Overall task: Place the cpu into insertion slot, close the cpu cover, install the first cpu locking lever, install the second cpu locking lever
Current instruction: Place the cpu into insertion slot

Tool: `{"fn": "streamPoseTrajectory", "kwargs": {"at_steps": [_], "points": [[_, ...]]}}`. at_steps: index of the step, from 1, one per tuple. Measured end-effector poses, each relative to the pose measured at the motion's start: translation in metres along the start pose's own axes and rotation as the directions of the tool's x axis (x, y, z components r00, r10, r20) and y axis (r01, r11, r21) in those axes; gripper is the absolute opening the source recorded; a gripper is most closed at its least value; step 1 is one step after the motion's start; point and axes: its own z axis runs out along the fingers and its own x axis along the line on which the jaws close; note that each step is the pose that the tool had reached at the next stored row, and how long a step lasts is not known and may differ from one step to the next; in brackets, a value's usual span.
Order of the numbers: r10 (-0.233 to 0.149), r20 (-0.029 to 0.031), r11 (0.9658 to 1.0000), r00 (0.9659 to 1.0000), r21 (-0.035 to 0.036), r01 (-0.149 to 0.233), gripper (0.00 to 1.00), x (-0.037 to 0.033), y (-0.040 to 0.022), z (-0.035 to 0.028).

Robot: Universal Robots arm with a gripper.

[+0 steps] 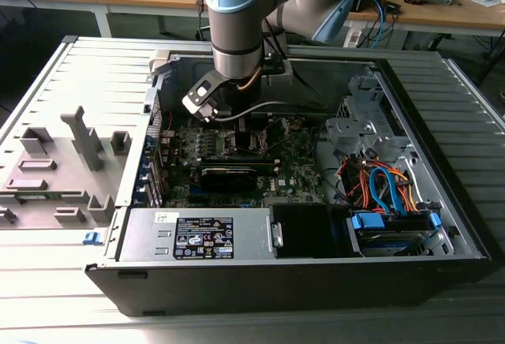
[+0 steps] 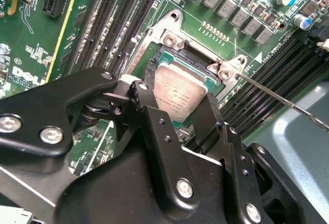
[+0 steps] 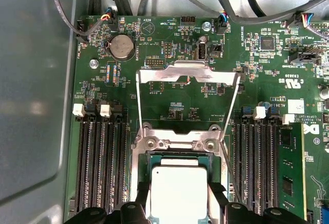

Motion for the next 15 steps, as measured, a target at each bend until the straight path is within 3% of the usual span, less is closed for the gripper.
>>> {"fn": "streamPoseTrajectory", "kwargs": {"at_steps": [3, 4, 5, 7, 9, 10, 13, 15], "points": [[0.0, 0.0, 1.0, 1.0, -0.0001, 0.0, 0.53, 0.0, 0.0001, 0.0], [0.0, -0.0001, 1.0, 1.0, -0.0001, 0.0, 0.61, 0.0, 0.0002, 0.0], [0.0, -0.0004, 1.0, 1.0, 0.0, 0.0, 0.61, -0.0001, 0.0008, -0.0077], [0.0, -0.0007, 1.0, 1.0, 0.0, 0.0, 0.61, 0.0, 0.0013, -0.0134], [0.001, -0.0117, 1.0, 0.9999, 0.0015, -0.001, 0.61, 0.0013, 0.002, -0.0132], [0.001, -0.0128, 1.0, 0.9999, 0.0056, -0.001, 0.59, 0.0016, 0.0028, -0.0127], [0.004, -0.0154, 0.9996, 0.9999, 0.0282, -0.004, 0.4, 0.0017, 0.0063, -0.0088], [0.005, -0.0147, 0.9988, 0.9999, 0.0494, -0.004, 0.16, 0.0014, 0.0075, -0.003]]}}
